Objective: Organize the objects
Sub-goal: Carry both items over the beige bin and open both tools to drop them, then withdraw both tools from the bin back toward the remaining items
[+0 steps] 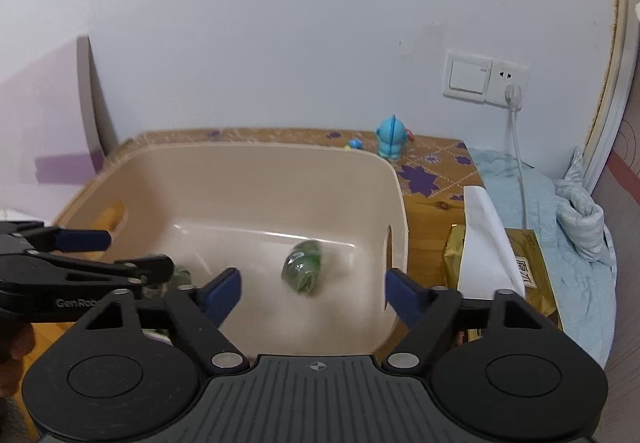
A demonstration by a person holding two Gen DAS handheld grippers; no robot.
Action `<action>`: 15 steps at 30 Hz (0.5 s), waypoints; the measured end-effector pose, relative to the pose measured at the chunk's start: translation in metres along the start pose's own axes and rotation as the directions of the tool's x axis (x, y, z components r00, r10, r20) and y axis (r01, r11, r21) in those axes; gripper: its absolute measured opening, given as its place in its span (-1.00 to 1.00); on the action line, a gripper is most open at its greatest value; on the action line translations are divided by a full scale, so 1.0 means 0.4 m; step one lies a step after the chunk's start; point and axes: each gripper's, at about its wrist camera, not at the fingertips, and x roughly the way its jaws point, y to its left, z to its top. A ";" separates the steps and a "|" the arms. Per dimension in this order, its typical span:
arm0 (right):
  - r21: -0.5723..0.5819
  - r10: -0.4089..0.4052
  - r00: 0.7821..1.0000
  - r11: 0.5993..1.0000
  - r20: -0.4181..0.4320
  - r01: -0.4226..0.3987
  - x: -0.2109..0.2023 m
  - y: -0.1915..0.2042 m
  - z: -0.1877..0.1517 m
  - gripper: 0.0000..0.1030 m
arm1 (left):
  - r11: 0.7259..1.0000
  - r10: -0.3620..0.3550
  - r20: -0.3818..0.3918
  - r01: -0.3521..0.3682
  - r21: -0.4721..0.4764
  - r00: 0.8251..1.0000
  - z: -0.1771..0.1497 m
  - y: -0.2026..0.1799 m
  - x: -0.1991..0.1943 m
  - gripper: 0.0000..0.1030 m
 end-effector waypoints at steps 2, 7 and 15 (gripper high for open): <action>0.004 -0.008 1.000 1.000 0.022 0.008 -0.032 -0.002 -0.004 0.85 | 1.000 0.000 0.017 0.000 0.009 1.000 -0.003 -0.005 -0.023 0.62; -0.019 -0.029 0.998 0.999 0.060 0.030 -0.102 -0.008 -0.018 1.00 | 1.000 -0.002 0.051 0.001 0.015 0.999 -0.016 -0.002 -0.078 0.67; -0.055 -0.079 0.996 0.995 0.043 0.081 -0.147 -0.027 -0.066 1.00 | 1.000 0.004 0.080 -0.005 0.007 0.997 -0.060 0.008 -0.137 0.69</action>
